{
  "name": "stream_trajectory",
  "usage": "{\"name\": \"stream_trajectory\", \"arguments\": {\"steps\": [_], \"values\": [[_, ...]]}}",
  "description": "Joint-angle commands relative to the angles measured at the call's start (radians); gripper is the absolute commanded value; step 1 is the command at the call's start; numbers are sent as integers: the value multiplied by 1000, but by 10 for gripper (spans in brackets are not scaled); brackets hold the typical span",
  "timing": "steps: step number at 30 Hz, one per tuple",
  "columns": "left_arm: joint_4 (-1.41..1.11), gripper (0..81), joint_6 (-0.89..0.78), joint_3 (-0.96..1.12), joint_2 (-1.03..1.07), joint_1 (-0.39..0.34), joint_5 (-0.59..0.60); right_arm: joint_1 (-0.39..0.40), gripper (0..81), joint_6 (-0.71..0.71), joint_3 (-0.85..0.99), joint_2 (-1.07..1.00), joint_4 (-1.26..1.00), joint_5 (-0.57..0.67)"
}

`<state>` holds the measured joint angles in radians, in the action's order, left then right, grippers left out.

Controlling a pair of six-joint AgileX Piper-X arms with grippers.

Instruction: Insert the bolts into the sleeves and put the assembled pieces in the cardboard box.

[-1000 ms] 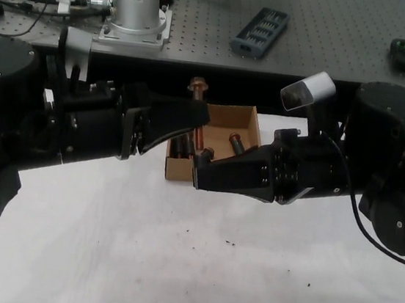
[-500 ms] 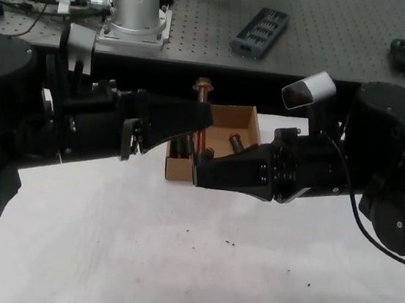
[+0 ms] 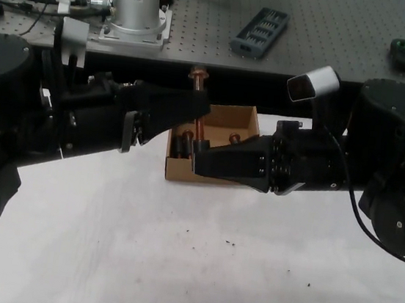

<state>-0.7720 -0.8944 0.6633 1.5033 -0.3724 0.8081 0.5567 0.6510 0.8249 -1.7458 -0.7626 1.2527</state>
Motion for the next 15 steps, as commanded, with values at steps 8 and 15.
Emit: {"name": "stream_trajectory", "arguments": {"steps": [8, 15], "values": [[-30, 6, -26, 10, -1, -2, -5, -8, 43, 20, 6, 0, -26, -2], [-26, 6, -49, 10, -1, -2, 9, -8, 43, 71, 6, 0, -126, 6]]}}
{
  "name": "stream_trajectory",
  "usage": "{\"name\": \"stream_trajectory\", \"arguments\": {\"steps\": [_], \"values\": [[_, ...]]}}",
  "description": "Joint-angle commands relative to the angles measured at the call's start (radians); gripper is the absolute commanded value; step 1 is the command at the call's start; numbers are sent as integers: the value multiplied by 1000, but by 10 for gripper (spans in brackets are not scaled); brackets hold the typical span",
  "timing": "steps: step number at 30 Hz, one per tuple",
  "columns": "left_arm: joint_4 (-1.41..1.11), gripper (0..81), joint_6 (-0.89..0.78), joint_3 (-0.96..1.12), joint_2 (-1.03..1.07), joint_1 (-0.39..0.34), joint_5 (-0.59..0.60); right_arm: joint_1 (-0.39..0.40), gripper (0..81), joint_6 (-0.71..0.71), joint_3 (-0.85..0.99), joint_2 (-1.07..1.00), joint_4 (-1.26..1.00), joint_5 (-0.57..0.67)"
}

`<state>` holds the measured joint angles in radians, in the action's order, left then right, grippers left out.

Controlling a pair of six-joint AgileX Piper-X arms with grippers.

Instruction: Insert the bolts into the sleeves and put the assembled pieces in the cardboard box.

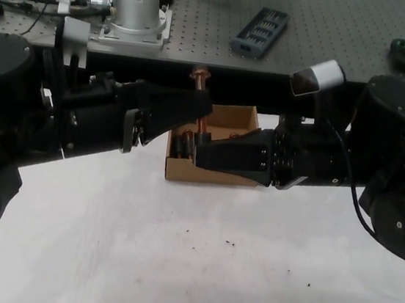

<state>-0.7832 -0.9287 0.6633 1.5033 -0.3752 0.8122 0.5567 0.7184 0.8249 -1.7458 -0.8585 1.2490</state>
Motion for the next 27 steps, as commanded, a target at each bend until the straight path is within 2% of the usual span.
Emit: {"name": "stream_trajectory", "arguments": {"steps": [1, 7, 11, 15, 21, 27], "values": [[-16, 6, -11, 10, -1, 1, 12, -8, 43, 3, 6, 0, -30, 15], [3, 6, -6, 10, -1, 5, 75, -11, 43, 4, 6, 0, -45, 21], [61, 6, 37, 10, -1, 7, 165, -23, 43, 7, 6, 0, -35, 21], [74, 6, 55, 10, -1, 7, 159, -25, 43, 7, 6, 0, -27, 21], [158, 6, 161, 10, -1, 2, 221, -25, 43, 7, 6, 0, -27, 15], [230, 6, 233, 10, -1, -9, 209, -19, 43, 10, 6, 0, -21, -4]]}}
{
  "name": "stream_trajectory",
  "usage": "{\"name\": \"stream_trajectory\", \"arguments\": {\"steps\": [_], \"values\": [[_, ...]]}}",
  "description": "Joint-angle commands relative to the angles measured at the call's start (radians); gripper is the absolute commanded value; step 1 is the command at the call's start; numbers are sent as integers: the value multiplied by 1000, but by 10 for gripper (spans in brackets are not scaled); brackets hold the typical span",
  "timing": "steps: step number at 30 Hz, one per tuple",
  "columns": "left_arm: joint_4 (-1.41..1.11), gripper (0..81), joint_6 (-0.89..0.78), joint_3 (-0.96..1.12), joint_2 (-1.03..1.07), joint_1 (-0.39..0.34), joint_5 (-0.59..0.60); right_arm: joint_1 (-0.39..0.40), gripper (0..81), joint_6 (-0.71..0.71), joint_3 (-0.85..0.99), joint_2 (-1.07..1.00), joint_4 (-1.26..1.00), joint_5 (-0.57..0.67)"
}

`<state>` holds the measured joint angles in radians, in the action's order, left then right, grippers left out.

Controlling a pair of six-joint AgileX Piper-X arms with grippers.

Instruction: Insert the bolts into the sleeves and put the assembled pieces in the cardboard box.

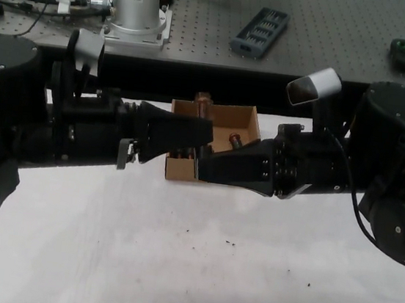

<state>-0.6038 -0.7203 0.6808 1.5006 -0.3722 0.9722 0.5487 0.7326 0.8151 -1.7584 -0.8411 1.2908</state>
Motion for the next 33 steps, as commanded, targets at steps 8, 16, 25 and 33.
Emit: {"name": "stream_trajectory", "arguments": {"steps": [8, 16, 25, 33], "values": [[50, 25, 147, -7, 2, -12, 50, -11, 43, -5, 16, 13, -40, -48], [50, 557, 241, -7, 2, -12, -24, -11, 43, -5, 16, 13, -40, -48], [50, 536, 280, 51, -44, 42, -33, -11, 43, 1, 16, 13, -40, -117], [222, 527, 308, 79, -197, 244, -85, -18, 43, 24, 86, -37, 8, -249]]}}
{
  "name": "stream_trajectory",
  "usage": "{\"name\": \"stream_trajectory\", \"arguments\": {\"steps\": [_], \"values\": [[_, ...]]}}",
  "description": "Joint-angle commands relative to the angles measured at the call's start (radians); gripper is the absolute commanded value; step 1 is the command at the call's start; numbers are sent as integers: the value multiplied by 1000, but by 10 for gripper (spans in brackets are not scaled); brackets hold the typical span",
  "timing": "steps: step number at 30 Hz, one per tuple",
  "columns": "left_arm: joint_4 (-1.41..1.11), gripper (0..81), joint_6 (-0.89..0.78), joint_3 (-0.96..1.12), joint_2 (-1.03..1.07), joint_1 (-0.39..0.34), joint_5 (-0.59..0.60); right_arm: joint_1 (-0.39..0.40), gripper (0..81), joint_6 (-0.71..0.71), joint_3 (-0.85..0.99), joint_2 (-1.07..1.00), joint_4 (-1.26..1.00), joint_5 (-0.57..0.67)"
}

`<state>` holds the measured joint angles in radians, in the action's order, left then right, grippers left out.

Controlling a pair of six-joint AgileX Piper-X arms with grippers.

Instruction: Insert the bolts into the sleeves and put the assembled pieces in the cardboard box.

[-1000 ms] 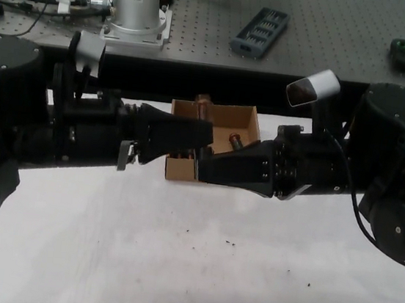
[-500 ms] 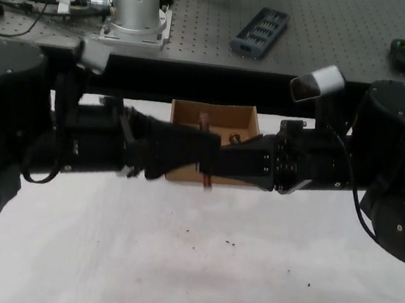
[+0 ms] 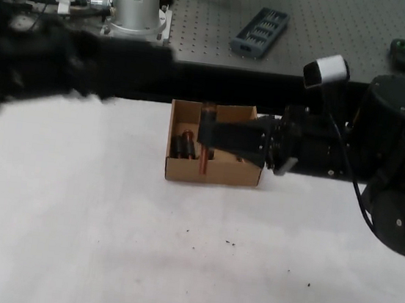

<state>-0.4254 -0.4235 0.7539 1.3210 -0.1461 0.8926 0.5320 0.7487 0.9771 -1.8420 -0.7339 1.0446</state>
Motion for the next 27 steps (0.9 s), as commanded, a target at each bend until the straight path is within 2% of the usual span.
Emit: {"name": "stream_trajectory", "arguments": {"steps": [1, 3, 5, 8, 10, 13, 18, 22, 27], "values": [[107, 512, 32, 6, -33, 32, -6, -3, 43, 7, -43, 29, -56, -3], [284, 468, 144, 6, -73, 43, -6, -9, 43, 7, 32, -20, 37, -16], [481, 449, 286, 6, -113, 23, -31, -14, 43, 7, 105, -69, 121, -48], [739, 448, 466, 6, -157, -36, -231, -27, 43, 7, 223, -149, 251, -113], [849, 448, 517, 4, -171, -78, -429, -36, 43, 7, 302, -193, 354, -205], [902, 446, 490, 4, -171, -114, -533, -48, 43, -8, 408, -245, 496, -332], [897, 422, 335, 4, -171, -150, -531, -64, 43, -96, 588, -326, 718, -412], [900, 389, 328, 4, -171, -194, -551, -64, 43, -183, 697, -367, 943, -547], [900, 368, 310, 4, -171, -225, -588, -64, 43, -231, 730, -374, 1088, -631]]}}
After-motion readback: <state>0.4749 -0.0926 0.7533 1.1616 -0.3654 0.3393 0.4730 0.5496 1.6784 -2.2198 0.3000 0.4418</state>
